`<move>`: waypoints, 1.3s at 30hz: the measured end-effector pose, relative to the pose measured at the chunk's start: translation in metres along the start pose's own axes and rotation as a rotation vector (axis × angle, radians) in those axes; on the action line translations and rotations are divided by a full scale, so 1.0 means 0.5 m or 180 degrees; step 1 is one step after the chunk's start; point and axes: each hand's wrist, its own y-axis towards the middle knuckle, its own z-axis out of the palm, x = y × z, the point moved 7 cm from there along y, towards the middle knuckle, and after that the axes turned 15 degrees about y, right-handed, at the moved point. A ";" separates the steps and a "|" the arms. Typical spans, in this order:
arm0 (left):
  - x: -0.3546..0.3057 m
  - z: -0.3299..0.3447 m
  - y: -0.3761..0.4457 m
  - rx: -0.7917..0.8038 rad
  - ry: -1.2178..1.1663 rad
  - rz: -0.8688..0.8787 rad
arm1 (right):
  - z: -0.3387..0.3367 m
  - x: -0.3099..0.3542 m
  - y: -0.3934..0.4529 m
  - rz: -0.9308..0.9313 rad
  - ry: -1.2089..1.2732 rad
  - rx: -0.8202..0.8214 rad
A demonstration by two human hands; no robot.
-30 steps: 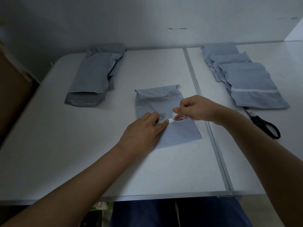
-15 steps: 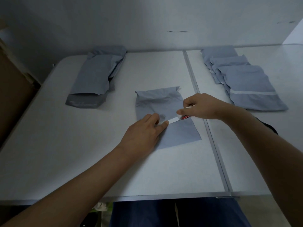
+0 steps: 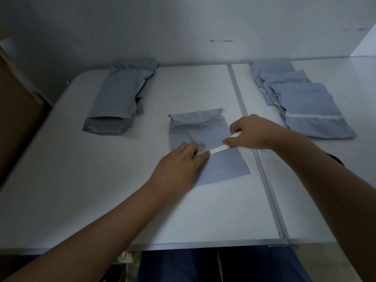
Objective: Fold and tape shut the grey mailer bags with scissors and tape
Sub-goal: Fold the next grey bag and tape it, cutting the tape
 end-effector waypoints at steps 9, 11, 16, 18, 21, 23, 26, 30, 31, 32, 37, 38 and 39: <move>-0.002 -0.001 0.003 0.0020 0.0053 0.0077 | -0.002 0.012 -0.006 -0.0025 -0.0507 -0.0133; -0.004 -0.005 0.003 0.0103 0.0044 0.0062 | -0.004 0.015 -0.007 -0.0015 -0.0570 -0.0162; -0.012 -0.015 0.014 0.0154 0.0066 0.0023 | -0.001 0.012 -0.006 0.0006 -0.0526 -0.0168; -0.015 -0.018 0.021 0.0189 0.0094 0.0042 | 0.004 0.005 -0.005 0.0008 -0.0343 -0.0126; -0.019 -0.018 0.028 0.0261 0.0112 0.0064 | 0.008 -0.003 -0.010 0.0008 0.0025 0.0002; -0.022 -0.019 0.030 0.0298 0.0148 0.0089 | 0.016 -0.006 -0.015 -0.0019 0.0488 0.0145; -0.024 -0.021 0.032 0.0283 0.0155 0.0096 | 0.034 -0.021 -0.023 0.0092 0.1483 0.0240; -0.027 -0.021 0.030 0.0321 0.0216 0.0111 | 0.050 -0.038 -0.026 0.0139 0.2191 0.0101; -0.027 -0.021 0.031 0.0330 0.0235 0.0103 | 0.049 -0.040 -0.026 0.0113 0.2284 0.0037; -0.027 -0.022 0.031 0.0331 0.0243 0.0094 | 0.046 -0.042 -0.026 0.0090 0.2354 -0.0020; -0.026 -0.020 0.032 0.0384 0.0287 0.0061 | 0.031 -0.054 -0.028 0.0059 0.2479 -0.0123; -0.027 -0.020 0.032 0.0394 0.0291 0.0060 | 0.028 -0.057 -0.028 0.0063 0.2492 -0.0131; -0.027 -0.019 0.032 0.0406 0.0299 0.0066 | 0.026 -0.058 -0.028 0.0071 0.2480 -0.0126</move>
